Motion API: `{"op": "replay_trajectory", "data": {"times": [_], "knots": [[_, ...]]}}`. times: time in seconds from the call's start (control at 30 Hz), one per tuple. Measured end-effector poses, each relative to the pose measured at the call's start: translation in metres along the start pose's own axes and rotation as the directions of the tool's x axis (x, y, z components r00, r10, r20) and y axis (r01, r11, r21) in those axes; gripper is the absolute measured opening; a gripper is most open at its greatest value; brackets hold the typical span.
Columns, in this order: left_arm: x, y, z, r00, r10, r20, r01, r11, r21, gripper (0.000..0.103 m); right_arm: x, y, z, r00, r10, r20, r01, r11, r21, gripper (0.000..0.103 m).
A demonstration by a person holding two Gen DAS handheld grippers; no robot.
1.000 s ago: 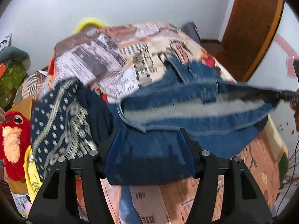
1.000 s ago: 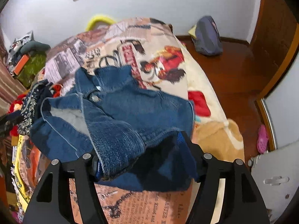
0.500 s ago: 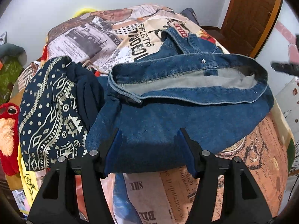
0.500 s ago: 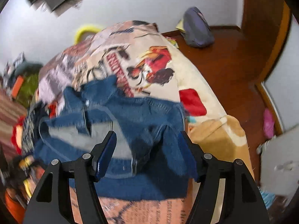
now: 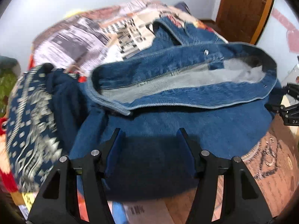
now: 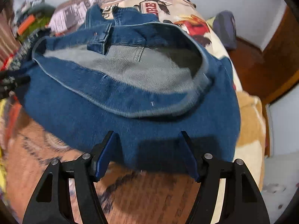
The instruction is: Fold large clothes
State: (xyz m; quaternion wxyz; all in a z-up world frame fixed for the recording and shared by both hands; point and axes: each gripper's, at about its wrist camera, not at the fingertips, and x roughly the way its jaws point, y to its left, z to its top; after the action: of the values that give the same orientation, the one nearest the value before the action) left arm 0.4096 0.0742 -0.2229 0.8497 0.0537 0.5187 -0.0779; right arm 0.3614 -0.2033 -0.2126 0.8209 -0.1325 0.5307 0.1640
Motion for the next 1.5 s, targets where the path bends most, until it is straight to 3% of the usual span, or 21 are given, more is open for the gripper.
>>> {"op": "replay_trajectory", "data": {"times": [0.17,0.33,0.37,0.43,0.47,0.53,0.57,0.63,0.83,1.13,1.33,1.43,1.5], "knots": [[0.032,0.019,0.037,0.999,-0.045,-0.03,0.042,0.996,-0.077,0.06,0.018,-0.024,0.034,0.998,0.066,-0.001,-0.066,0.997,0.037,0.069],[0.039,0.045,0.085,1.0,-0.015,-0.003,0.014,0.983,-0.181,0.056,0.026,-0.059,0.085,0.997,0.015,0.075,-0.031,0.978,0.205,0.068],[0.034,0.05,0.094,0.999,0.03,0.025,-0.025,0.981,-0.193,0.056,0.022,-0.067,0.096,0.995,-0.001,0.102,-0.025,0.966,0.256,0.068],[0.017,0.057,0.111,0.982,0.163,0.097,-0.141,0.969,-0.201,0.056,0.017,-0.075,0.108,0.992,-0.03,0.122,-0.014,0.938,0.345,0.068],[0.013,0.06,0.113,0.978,0.174,0.111,-0.148,0.967,-0.207,0.056,0.013,-0.077,0.111,0.988,-0.04,0.147,-0.019,0.925,0.379,0.068],[-0.001,0.066,0.116,0.979,0.144,0.141,-0.111,0.969,-0.222,0.056,-0.002,-0.072,0.115,0.968,-0.151,0.203,0.062,0.92,0.388,0.069],[-0.006,0.068,0.115,0.981,0.126,0.15,-0.092,0.972,-0.218,0.056,-0.011,-0.067,0.114,0.953,-0.196,0.233,0.099,0.924,0.37,0.07],[-0.013,0.065,0.111,0.981,0.111,0.16,-0.077,0.976,-0.204,0.057,-0.022,-0.06,0.113,0.941,-0.199,0.274,0.099,0.936,0.337,0.07],[-0.025,0.026,0.079,0.989,0.037,0.141,-0.021,0.993,-0.117,0.057,-0.028,-0.031,0.094,0.97,-0.02,0.243,-0.035,0.975,0.219,0.07],[-0.017,-0.029,0.032,0.996,-0.034,0.083,0.036,0.999,-0.032,0.057,-0.005,0.028,0.059,0.985,0.129,0.115,-0.141,0.984,0.106,0.07],[-0.003,-0.045,0.016,0.999,0.025,0.048,-0.027,0.999,0.04,0.062,0.015,0.049,0.051,0.995,0.079,0.055,-0.083,0.994,0.077,0.072],[0.002,-0.035,0.006,0.999,0.005,0.034,-0.005,1.0,-0.003,0.063,0.017,0.043,0.044,0.995,0.062,0.075,-0.07,0.992,0.105,0.083],[0.0,-0.025,-0.003,0.999,-0.022,0.041,0.024,0.999,-0.045,0.066,0.016,0.037,0.038,0.995,0.055,0.083,-0.065,0.99,0.129,0.083]]}}
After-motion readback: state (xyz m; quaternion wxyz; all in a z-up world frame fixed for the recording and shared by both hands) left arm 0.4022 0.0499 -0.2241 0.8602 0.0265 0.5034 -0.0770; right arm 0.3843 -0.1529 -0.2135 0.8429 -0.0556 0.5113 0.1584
